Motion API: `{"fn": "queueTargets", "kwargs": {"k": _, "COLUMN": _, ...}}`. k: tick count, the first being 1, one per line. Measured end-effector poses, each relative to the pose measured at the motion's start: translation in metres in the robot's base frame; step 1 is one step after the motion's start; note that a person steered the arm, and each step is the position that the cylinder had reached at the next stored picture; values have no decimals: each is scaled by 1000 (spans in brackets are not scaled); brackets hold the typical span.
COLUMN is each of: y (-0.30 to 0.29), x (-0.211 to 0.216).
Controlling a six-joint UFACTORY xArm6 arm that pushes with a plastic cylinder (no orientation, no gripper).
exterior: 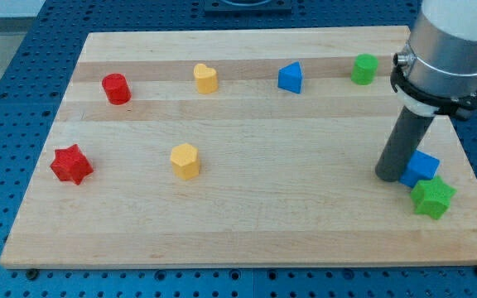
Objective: Push the yellow hexagon closer to the green star
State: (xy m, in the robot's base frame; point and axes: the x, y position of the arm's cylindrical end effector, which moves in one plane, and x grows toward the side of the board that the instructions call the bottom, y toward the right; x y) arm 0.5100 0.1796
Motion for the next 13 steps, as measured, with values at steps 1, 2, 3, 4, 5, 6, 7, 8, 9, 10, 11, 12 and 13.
{"fn": "queueTargets", "kwargs": {"k": 1, "y": -34, "x": 12}}
{"fn": "queueTargets", "kwargs": {"k": 2, "y": -78, "x": 69}}
{"fn": "queueTargets", "kwargs": {"k": 3, "y": -168, "x": 102}}
{"fn": "queueTargets", "kwargs": {"k": 4, "y": -259, "x": 96}}
{"fn": "queueTargets", "kwargs": {"k": 5, "y": -305, "x": 64}}
{"fn": "queueTargets", "kwargs": {"k": 6, "y": -335, "x": 22}}
{"fn": "queueTargets", "kwargs": {"k": 7, "y": -356, "x": -16}}
{"fn": "queueTargets", "kwargs": {"k": 8, "y": -308, "x": -34}}
{"fn": "queueTargets", "kwargs": {"k": 9, "y": -200, "x": -34}}
{"fn": "queueTargets", "kwargs": {"k": 10, "y": -118, "x": -33}}
{"fn": "queueTargets", "kwargs": {"k": 11, "y": -137, "x": -33}}
{"fn": "queueTargets", "kwargs": {"k": 12, "y": -198, "x": -39}}
{"fn": "queueTargets", "kwargs": {"k": 13, "y": -250, "x": -31}}
